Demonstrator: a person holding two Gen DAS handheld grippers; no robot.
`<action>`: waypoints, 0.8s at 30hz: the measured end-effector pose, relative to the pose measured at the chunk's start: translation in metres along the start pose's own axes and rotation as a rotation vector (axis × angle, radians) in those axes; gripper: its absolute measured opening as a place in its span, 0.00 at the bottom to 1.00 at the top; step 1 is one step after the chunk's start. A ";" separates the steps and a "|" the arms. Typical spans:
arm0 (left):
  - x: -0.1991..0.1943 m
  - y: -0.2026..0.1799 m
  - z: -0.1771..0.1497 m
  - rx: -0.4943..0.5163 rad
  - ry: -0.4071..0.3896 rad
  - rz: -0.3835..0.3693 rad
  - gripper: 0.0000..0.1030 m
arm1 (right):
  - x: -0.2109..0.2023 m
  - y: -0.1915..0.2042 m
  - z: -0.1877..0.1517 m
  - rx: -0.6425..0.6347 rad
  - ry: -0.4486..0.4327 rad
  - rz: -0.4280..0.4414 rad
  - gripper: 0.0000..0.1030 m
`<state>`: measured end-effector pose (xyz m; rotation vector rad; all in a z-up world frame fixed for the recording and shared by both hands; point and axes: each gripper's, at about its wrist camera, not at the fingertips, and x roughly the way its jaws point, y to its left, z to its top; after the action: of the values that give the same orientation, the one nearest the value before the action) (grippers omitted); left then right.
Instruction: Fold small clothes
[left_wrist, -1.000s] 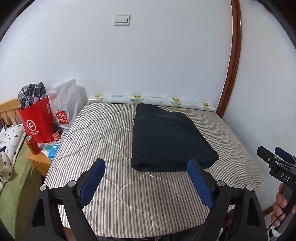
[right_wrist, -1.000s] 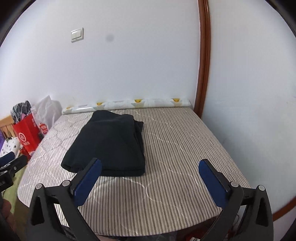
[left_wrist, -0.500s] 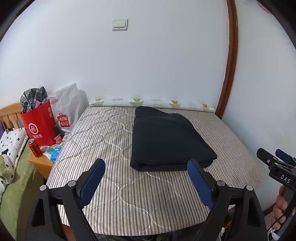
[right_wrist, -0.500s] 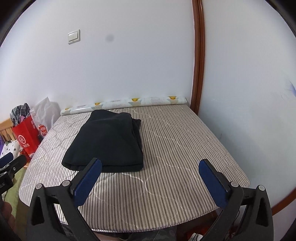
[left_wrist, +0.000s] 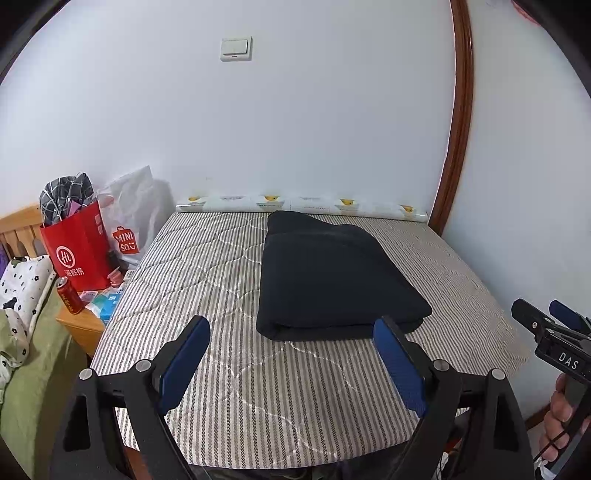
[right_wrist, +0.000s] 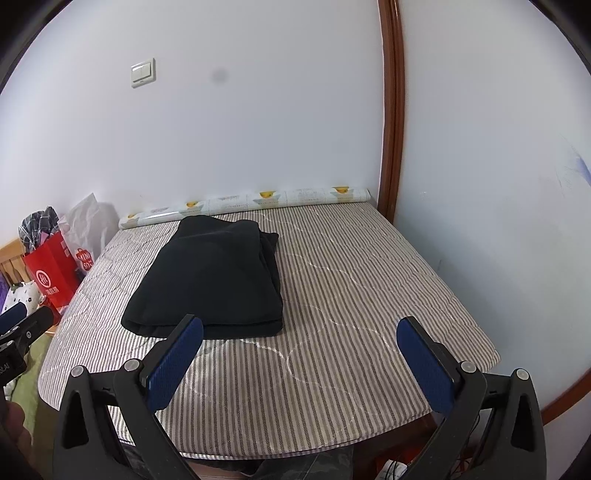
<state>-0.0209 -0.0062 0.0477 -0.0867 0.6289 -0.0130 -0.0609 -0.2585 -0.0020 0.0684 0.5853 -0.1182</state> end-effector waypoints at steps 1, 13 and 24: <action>0.000 0.000 0.000 -0.001 0.000 0.000 0.87 | 0.000 0.000 0.000 -0.001 -0.001 -0.001 1.00; -0.002 0.002 0.000 0.008 -0.004 0.013 0.87 | 0.001 0.003 0.002 -0.008 -0.004 0.007 1.00; -0.002 0.003 0.001 -0.005 0.003 0.009 0.87 | 0.003 0.005 0.002 -0.012 -0.002 0.006 1.00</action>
<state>-0.0218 -0.0032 0.0494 -0.0890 0.6322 -0.0023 -0.0568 -0.2539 -0.0019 0.0581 0.5835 -0.1087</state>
